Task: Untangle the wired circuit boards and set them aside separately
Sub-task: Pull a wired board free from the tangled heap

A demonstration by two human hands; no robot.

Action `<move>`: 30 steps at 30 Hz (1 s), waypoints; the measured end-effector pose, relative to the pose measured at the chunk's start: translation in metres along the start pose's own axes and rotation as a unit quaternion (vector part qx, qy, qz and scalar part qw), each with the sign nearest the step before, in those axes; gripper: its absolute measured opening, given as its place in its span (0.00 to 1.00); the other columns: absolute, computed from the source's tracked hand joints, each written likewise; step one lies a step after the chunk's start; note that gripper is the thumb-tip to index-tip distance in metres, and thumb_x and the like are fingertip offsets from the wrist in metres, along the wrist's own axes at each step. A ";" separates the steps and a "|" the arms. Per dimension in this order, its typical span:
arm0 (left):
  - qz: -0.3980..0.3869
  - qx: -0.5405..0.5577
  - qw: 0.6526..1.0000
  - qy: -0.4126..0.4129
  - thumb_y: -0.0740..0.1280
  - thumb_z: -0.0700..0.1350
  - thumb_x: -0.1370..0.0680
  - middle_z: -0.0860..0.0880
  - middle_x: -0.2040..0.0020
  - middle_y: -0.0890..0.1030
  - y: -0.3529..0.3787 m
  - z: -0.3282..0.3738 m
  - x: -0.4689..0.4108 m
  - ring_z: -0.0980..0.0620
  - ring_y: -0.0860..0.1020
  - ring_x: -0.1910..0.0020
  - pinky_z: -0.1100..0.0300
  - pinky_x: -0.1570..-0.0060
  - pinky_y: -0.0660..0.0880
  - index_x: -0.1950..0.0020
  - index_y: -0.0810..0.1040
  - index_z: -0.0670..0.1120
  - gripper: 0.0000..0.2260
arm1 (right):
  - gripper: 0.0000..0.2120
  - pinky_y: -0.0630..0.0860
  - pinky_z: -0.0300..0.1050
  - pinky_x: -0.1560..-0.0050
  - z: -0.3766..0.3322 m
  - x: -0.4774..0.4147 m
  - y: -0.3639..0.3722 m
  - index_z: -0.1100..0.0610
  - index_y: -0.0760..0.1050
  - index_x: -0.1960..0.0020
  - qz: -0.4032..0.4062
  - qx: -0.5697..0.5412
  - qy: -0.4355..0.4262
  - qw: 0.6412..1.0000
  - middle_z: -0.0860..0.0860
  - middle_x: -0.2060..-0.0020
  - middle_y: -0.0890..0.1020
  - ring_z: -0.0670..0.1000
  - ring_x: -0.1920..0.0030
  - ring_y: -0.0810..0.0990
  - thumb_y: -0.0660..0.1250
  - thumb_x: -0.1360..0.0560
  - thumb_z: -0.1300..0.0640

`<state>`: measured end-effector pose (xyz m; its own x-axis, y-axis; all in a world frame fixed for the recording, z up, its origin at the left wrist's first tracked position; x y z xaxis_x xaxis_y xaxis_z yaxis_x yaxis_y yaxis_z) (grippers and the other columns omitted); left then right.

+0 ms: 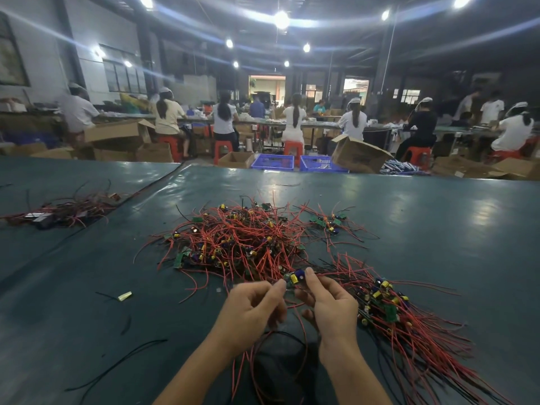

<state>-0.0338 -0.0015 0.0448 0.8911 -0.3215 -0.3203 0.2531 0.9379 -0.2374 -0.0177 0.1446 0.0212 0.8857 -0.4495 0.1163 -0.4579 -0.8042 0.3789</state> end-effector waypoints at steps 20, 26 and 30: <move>0.099 0.152 0.979 -0.096 0.71 0.56 0.27 0.43 0.58 0.86 -0.003 -0.025 -0.001 0.43 0.84 0.55 0.51 0.53 0.81 0.58 0.86 0.46 0.14 | 0.05 0.83 0.47 0.62 0.017 0.022 0.031 0.59 0.86 0.60 -0.113 -0.013 0.093 0.989 0.62 0.58 0.86 0.61 0.56 0.85 0.73 0.27 0.61; 0.152 0.141 0.975 -0.073 0.67 0.46 0.23 0.48 0.76 0.74 -0.003 -0.019 0.002 0.53 0.71 0.76 0.64 0.73 0.68 0.68 0.78 0.35 0.18 | 0.06 0.82 0.49 0.56 0.021 0.018 0.029 0.56 0.87 0.55 -0.112 -0.015 0.149 0.982 0.57 0.56 0.87 0.57 0.55 0.86 0.74 0.29 0.55; 0.143 0.143 0.977 -0.065 0.65 0.43 0.22 0.48 0.78 0.71 -0.001 -0.014 0.002 0.53 0.68 0.78 0.63 0.75 0.66 0.76 0.75 0.43 0.21 | 0.05 0.75 0.39 0.69 0.019 0.009 0.019 0.55 0.87 0.57 -0.089 -0.016 0.155 0.984 0.51 0.59 0.87 0.46 0.67 0.82 0.72 0.28 0.57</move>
<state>-0.0375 -0.0050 0.0312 0.9765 -0.0398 -0.2120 0.0656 0.9911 0.1160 -0.0202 0.1179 0.0121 0.9351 -0.1581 0.3173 -0.2944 -0.8448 0.4467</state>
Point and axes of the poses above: each hand's wrist, its own x-axis away from the middle knuckle, its own y-axis out of the palm, z = x × y, the point moved 6 cm from there along -x, towards the middle knuckle
